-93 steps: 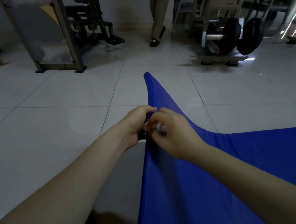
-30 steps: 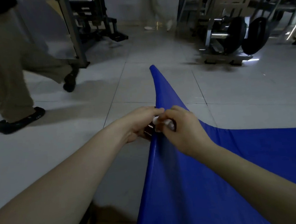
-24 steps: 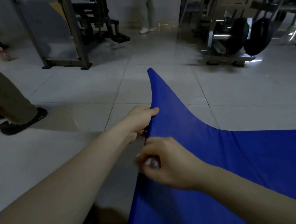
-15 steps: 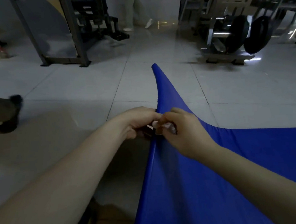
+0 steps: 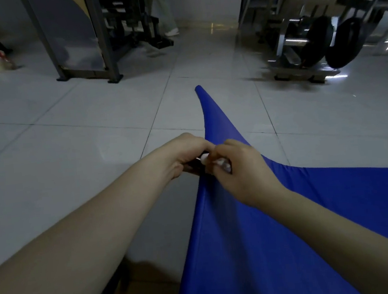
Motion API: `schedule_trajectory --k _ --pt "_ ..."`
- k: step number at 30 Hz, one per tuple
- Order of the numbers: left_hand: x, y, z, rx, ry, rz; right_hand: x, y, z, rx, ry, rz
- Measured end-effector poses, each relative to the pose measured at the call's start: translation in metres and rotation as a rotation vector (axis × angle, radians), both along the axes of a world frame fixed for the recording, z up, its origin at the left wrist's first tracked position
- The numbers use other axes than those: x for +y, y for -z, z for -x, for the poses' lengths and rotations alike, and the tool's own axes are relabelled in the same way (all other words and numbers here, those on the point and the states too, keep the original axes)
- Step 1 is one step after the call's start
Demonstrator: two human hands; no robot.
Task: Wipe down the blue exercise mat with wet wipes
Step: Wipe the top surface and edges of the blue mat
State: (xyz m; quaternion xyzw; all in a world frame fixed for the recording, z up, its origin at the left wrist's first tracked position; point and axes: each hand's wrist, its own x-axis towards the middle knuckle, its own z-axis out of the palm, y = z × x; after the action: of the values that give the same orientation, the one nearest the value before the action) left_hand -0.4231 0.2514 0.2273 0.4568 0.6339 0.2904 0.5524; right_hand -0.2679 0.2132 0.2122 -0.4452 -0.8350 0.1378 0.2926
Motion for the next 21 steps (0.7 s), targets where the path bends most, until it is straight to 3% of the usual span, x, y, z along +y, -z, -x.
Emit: schedule_trajectory --k 6,10,14,21 --pt "0.010 0.007 0.000 -0.051 -0.173 -0.054 -0.046 -0.002 0.020 -0.076 -0.392 0.140" --pt "0.009 0.005 -0.005 -0.134 -0.038 -0.031 -0.019 0.000 0.008 -0.048 -0.174 0.030" --pt "0.005 -0.001 -0.003 -0.204 0.121 0.117 0.000 0.001 -0.003 -0.036 0.062 -0.039" --pt "0.007 0.009 0.000 -0.166 0.031 0.064 -0.023 0.004 0.012 -0.058 -0.204 0.163"
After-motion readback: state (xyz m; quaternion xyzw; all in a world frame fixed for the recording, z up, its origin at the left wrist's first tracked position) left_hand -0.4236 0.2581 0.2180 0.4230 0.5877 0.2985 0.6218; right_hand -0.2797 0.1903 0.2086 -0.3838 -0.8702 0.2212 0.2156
